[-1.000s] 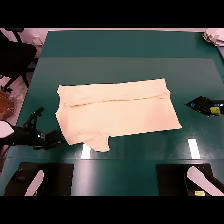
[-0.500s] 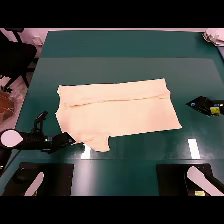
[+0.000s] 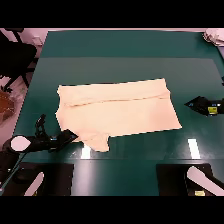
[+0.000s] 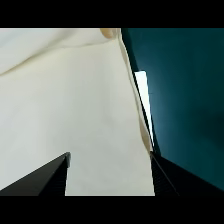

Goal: Fold the shirts.

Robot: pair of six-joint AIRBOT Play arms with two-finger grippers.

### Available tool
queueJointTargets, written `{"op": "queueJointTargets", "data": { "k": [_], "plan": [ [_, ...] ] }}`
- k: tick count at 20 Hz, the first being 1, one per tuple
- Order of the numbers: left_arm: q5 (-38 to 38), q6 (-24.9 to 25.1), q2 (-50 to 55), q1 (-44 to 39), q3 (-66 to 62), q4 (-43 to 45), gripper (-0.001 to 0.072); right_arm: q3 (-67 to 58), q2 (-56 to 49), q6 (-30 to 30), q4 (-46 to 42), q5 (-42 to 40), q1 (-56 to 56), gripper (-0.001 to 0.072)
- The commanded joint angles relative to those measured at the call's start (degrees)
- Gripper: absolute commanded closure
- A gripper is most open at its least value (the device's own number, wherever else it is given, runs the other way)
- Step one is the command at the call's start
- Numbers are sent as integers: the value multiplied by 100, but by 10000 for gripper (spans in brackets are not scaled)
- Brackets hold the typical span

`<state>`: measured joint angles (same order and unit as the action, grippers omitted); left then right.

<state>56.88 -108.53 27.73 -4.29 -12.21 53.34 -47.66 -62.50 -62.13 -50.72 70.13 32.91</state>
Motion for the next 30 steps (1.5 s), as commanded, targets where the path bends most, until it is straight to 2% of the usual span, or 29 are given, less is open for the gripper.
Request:
{"op": "queueJointTargets", "data": {
  "k": [1, 3, 4, 5, 6, 7, 10, 13, 16, 23, 30],
  "plan": [
    [-262, 98, -4, -2, 37, -289, -3, 2, -170, 4, 9, 7, -188, 132],
    [-208, 96, -4, -2, 37, -304, -3, 0, -236, 2, -13, -81, -365, 132],
    [-168, 96, -4, -2, 35, -328, 74, 0, -271, 0, -22, -98, -424, 132],
    [-127, 105, -4, -2, 35, -356, 334, 2, -299, -2, -37, -94, -459, 132],
    [-107, 144, -4, -2, 35, -439, 523, 2, -297, -2, -39, -81, -459, 132],
    [-109, 372, -4, -2, 35, -605, 680, 2, -271, -4, -39, -59, -446, 133],
    [-114, 857, -4, -2, 22, -1274, 685, 2, -59, -2, -48, -37, -236, 133],
    [-59, 981, -4, -2, -140, -1445, 685, 2, 170, -46, -286, 251, 212, 133],
    [-72, 1001, -4, 0, -310, -1460, 685, 4, 98, -105, -938, 553, 374, 133],
    [-232, 1003, -4, 0, -734, -1462, 684, 2, -1152, -87, -890, 872, 369, 139],
    [-249, 1003, -4, 0, -774, -1436, 684, 2, -1687, -90, -870, 957, 323, 141]
  ]
}}
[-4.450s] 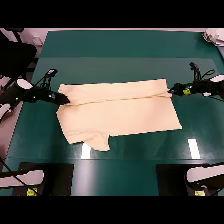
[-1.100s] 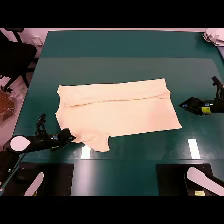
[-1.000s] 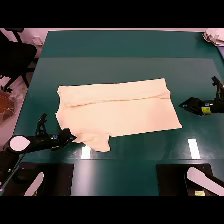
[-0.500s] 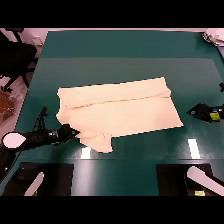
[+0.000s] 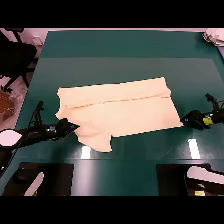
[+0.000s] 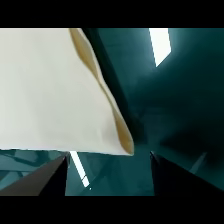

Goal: Fold the shirts.

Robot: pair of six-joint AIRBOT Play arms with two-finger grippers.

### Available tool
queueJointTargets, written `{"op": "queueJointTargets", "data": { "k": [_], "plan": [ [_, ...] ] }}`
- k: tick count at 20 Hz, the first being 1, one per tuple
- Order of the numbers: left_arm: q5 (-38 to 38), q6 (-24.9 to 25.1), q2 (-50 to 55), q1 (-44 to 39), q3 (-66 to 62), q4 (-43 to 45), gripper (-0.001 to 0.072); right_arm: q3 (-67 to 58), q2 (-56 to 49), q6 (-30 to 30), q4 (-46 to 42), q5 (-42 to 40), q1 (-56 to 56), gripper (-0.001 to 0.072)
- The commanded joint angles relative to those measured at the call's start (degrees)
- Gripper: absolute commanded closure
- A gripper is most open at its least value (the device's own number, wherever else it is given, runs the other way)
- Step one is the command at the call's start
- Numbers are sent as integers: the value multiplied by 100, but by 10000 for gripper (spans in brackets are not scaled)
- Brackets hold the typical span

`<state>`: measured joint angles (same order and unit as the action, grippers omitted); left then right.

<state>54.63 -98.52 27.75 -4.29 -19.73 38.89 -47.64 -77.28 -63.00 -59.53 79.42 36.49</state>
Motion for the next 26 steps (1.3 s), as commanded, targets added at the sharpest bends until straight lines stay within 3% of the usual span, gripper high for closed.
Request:
{"op": "queueJointTargets", "data": {
  "k": [1, 5, 6, 7, 9, 21, 26],
  "plan": [
    [-44, 2, -7, -2, -22, 9, 684, 0, -280, 0, 9, 35, -92, 143],
    [-59, 0, -7, -2, -22, -4, 684, 0, -516, 63, 2, -48, -507, 225],
    [-61, 2, -7, 0, -22, -13, 684, 0, -546, 68, 2, -107, -616, 285],
    [-59, 2, -7, -2, -24, -15, 684, 0, -549, 68, 2, -179, -721, 353],
    [-57, 2, -7, 0, -24, -35, 684, 0, -472, 76, 0, -256, -890, 667],
    [-302, 201, -7, 0, -546, -39, 685, -533, 723, 280, 317, -435, -942, 689],
    [-664, 413, -7, 0, -892, -72, 685, -898, 721, 291, 1010, -380, -1187, 689]
  ]
}}
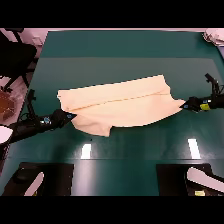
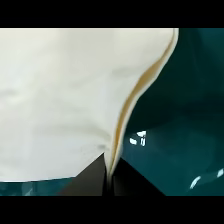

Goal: Fold the shirts.

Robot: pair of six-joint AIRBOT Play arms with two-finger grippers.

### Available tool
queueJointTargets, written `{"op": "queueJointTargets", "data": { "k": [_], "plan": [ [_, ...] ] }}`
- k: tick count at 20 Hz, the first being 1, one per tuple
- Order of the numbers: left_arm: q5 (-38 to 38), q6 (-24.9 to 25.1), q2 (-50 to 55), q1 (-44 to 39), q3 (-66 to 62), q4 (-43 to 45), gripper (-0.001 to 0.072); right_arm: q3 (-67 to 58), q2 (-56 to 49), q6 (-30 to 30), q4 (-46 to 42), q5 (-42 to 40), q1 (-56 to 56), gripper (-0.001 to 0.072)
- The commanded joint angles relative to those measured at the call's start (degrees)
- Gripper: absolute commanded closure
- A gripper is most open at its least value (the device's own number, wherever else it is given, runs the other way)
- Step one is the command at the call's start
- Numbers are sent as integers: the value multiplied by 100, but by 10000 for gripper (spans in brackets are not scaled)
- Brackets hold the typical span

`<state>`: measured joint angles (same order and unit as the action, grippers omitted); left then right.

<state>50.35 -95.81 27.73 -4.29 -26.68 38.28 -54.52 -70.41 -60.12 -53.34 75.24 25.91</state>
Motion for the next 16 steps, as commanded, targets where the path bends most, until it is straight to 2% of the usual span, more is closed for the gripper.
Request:
{"op": "queueJointTargets", "data": {
  "k": [1, 5, 8, 9, 12, 16],
  "plan": [
    [-348, 162, -4, 0, -293, 11, 685, -299, 35, 4, 474, 33, -214, 688],
    [-540, 129, -4, 4, -363, 302, 685, -739, 33, 11, 570, -280, -629, 688],
    [-538, 96, -4, 4, -363, 1185, 685, -907, 31, 9, 573, -850, -815, 688],
    [-542, -63, -4, 4, -363, 1543, 685, -905, 15, 9, 573, -988, -835, 688],
    [-544, -546, -4, 4, -363, 2468, 685, -905, -302, 9, 763, -1069, -833, 688],
    [-798, -614, -4, 4, -363, 3309, 684, -907, -879, 15, 1045, -1174, -839, 688]
  ]
}}
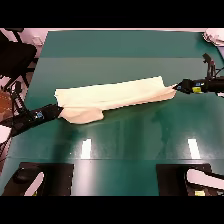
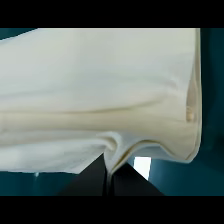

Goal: Fold the shirts.

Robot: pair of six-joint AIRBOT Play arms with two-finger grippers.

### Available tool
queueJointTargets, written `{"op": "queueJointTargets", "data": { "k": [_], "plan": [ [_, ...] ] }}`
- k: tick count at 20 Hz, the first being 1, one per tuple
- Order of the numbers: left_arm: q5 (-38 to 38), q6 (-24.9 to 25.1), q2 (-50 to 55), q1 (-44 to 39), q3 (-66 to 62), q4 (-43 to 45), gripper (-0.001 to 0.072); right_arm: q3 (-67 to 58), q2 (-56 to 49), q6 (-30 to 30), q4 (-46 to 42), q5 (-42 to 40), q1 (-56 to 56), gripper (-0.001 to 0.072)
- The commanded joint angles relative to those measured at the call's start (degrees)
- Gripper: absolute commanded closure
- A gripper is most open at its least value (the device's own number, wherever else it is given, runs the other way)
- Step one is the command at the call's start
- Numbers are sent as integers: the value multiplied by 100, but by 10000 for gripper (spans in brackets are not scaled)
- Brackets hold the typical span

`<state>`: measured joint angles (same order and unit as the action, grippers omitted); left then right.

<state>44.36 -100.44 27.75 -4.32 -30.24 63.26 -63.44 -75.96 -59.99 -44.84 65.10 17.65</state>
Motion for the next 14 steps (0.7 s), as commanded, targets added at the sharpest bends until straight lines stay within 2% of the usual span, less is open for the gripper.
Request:
{"op": "queueJointTargets", "data": {
  "k": [1, 7, 11, 14],
  "plan": [
    [-354, -151, -4, 7, -4, 981, 685, -15, -426, 2, 195, -225, -13, 688],
    [-872, -20, 811, 7, -7, 1169, 684, -15, -892, 31, 494, -299, -15, 688],
    [-1792, 57, 1338, 7, -7, 1158, 684, -13, -1067, 118, 485, -638, -90, 688],
    [-1982, 170, 1569, 7, -7, 1169, 684, -15, -1082, 223, 479, -986, -229, 687]
  ]
}}
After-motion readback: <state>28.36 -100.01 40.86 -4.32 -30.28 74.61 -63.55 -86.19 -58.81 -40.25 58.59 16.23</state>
